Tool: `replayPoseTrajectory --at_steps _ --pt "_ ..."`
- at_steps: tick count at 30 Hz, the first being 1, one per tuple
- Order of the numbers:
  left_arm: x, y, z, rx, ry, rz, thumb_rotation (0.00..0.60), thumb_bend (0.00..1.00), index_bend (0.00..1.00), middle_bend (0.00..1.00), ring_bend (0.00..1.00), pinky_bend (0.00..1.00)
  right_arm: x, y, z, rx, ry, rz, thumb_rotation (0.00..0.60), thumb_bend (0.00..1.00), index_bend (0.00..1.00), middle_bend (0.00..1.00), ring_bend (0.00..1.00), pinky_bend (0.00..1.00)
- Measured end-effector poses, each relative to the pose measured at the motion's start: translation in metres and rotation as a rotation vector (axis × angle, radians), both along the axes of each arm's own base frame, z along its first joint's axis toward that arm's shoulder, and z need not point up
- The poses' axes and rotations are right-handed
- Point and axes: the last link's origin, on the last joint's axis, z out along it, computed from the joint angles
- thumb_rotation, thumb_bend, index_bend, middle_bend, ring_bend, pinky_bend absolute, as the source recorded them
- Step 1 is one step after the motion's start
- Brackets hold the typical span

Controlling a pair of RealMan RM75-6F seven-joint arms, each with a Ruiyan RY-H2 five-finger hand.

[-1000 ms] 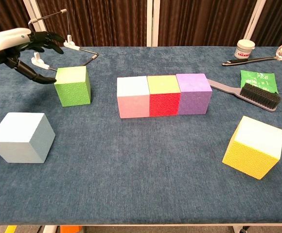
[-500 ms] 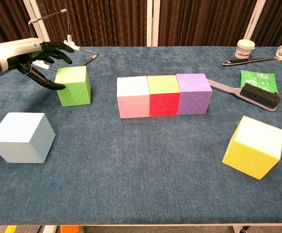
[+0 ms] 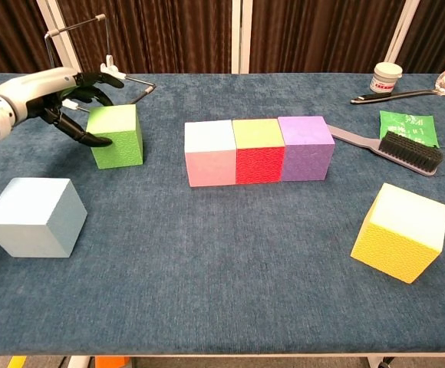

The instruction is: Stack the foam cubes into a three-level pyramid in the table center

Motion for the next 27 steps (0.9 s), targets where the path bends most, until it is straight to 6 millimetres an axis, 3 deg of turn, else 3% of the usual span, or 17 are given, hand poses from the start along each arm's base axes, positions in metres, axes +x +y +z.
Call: replayPoseTrajectory --at_steps 11,18,27 --pt "0.030 -0.011 0.021 0.005 -0.096 -0.028 0.600 0.24 0.14 0.40 0.07 0.10 0.002 -0.006 0.009 -0.023 -0.019 -0.003 0.600 0.19 0.00 0.06 0.00 0.00" --pt "0.071 -0.027 0.037 -0.014 -0.147 -0.046 0.600 0.23 0.14 0.41 0.07 0.11 0.010 -0.018 0.016 -0.040 -0.042 -0.004 0.600 0.19 0.00 0.06 0.00 0.00" --pt "0.113 -0.027 0.036 0.017 -0.121 -0.013 0.600 0.23 0.14 0.42 0.08 0.11 0.000 -0.008 0.022 -0.060 -0.059 -0.028 0.600 0.19 0.00 0.06 0.00 0.00"
